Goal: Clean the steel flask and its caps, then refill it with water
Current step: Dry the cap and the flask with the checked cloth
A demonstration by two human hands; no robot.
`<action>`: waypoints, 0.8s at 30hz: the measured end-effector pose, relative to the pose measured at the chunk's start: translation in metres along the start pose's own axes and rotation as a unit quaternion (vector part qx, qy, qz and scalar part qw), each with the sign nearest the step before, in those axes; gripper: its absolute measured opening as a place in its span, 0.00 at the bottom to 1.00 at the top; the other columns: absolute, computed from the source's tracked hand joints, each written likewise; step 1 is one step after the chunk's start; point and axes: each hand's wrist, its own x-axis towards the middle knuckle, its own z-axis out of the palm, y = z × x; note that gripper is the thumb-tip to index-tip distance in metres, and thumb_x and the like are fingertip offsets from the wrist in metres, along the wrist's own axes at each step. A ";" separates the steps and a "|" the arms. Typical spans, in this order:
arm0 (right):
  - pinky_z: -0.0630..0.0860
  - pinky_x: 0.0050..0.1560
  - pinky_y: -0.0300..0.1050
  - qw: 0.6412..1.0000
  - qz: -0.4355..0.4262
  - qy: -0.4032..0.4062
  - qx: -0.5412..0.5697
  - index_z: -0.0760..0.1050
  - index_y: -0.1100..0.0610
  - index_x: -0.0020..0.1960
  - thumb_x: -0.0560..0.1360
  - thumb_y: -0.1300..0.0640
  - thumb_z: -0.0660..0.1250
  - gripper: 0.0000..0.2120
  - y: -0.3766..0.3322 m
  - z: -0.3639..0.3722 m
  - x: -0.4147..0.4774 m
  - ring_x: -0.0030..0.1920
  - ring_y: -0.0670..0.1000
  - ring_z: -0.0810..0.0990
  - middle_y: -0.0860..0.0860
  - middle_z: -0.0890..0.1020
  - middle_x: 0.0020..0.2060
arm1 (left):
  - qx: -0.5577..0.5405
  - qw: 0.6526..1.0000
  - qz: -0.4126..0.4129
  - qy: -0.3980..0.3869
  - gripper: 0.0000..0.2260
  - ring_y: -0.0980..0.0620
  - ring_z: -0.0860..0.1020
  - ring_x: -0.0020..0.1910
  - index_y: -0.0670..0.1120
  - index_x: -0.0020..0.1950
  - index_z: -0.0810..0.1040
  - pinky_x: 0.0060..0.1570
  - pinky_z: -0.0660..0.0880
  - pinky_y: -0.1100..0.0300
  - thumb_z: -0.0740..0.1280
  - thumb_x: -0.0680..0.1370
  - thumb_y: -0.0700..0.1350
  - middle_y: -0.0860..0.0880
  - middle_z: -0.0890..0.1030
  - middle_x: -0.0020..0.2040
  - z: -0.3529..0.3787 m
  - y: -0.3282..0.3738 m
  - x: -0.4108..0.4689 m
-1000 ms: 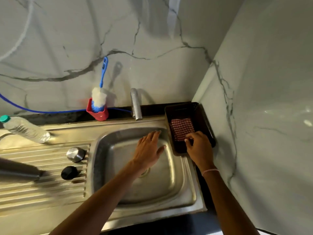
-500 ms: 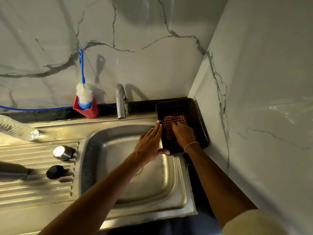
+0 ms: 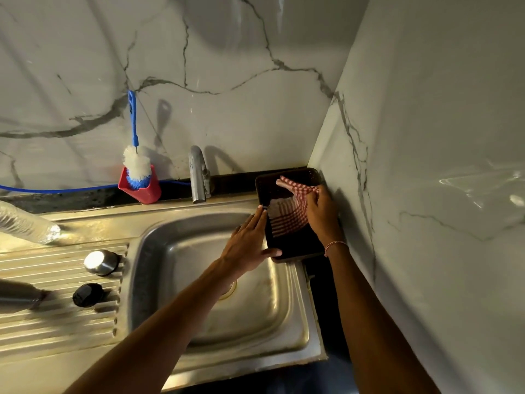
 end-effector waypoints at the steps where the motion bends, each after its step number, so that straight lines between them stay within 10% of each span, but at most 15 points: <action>1: 0.72 0.31 0.32 1.000 0.001 0.022 0.021 0.72 0.63 0.57 0.85 0.57 0.55 0.11 -0.007 -0.005 -0.004 0.40 0.46 0.78 0.52 0.78 0.44 | -0.023 1.000 0.005 0.017 0.49 0.46 0.51 0.83 0.46 0.84 0.44 0.79 0.55 0.48 0.72 0.76 0.61 0.47 0.48 0.84 -0.001 0.003 -0.002; 9: 0.75 0.39 0.35 0.994 -0.056 0.044 0.081 0.72 0.60 0.59 0.85 0.53 0.54 0.12 -0.065 -0.044 -0.054 0.47 0.44 0.79 0.52 0.80 0.49 | -0.264 0.962 0.021 0.072 0.46 0.53 0.62 0.79 0.54 0.84 0.48 0.76 0.66 0.45 0.67 0.75 0.70 0.51 0.61 0.82 -0.032 0.035 -0.021; 13: 0.78 0.41 0.43 0.978 -0.037 -0.003 0.204 0.74 0.57 0.55 0.85 0.52 0.57 0.11 -0.106 -0.063 -0.090 0.48 0.50 0.81 0.50 0.82 0.47 | -0.405 0.910 0.059 0.072 0.32 0.73 0.74 0.63 0.55 0.77 0.62 0.66 0.75 0.61 0.72 0.77 0.54 0.64 0.75 0.66 -0.076 0.054 -0.045; 17: 0.80 0.56 0.52 0.815 0.092 -0.091 0.564 0.79 0.57 0.62 0.80 0.40 0.60 0.23 -0.122 -0.058 -0.129 0.57 0.56 0.83 0.55 0.83 0.59 | -0.505 0.857 0.082 0.069 0.16 0.58 0.83 0.53 0.54 0.64 0.76 0.55 0.80 0.56 0.67 0.77 0.54 0.57 0.85 0.54 -0.115 0.053 -0.081; 19: 0.82 0.53 0.53 0.766 0.159 -0.143 0.606 0.83 0.60 0.57 0.81 0.46 0.60 0.21 -0.115 -0.029 -0.151 0.53 0.58 0.84 0.59 0.84 0.54 | -0.490 0.864 0.100 0.062 0.12 0.57 0.83 0.53 0.53 0.62 0.78 0.54 0.79 0.60 0.68 0.78 0.50 0.59 0.85 0.53 -0.126 0.045 -0.098; 21: 0.80 0.51 0.53 0.795 0.182 -0.169 0.554 0.82 0.59 0.53 0.73 0.50 0.74 0.14 -0.112 0.011 -0.177 0.51 0.57 0.82 0.58 0.84 0.50 | -0.397 0.906 0.123 0.077 0.10 0.59 0.82 0.54 0.52 0.60 0.78 0.56 0.77 0.62 0.71 0.79 0.50 0.61 0.83 0.52 -0.130 0.027 -0.113; 24: 0.77 0.55 0.56 0.763 0.214 -0.221 0.569 0.83 0.59 0.55 0.48 0.42 0.87 0.40 -0.105 0.064 -0.210 0.54 0.59 0.80 0.61 0.82 0.56 | -0.194 0.957 0.147 0.157 0.20 0.55 0.80 0.55 0.45 0.64 0.80 0.58 0.76 0.58 0.71 0.77 0.55 0.52 0.83 0.57 -0.126 -0.016 -0.128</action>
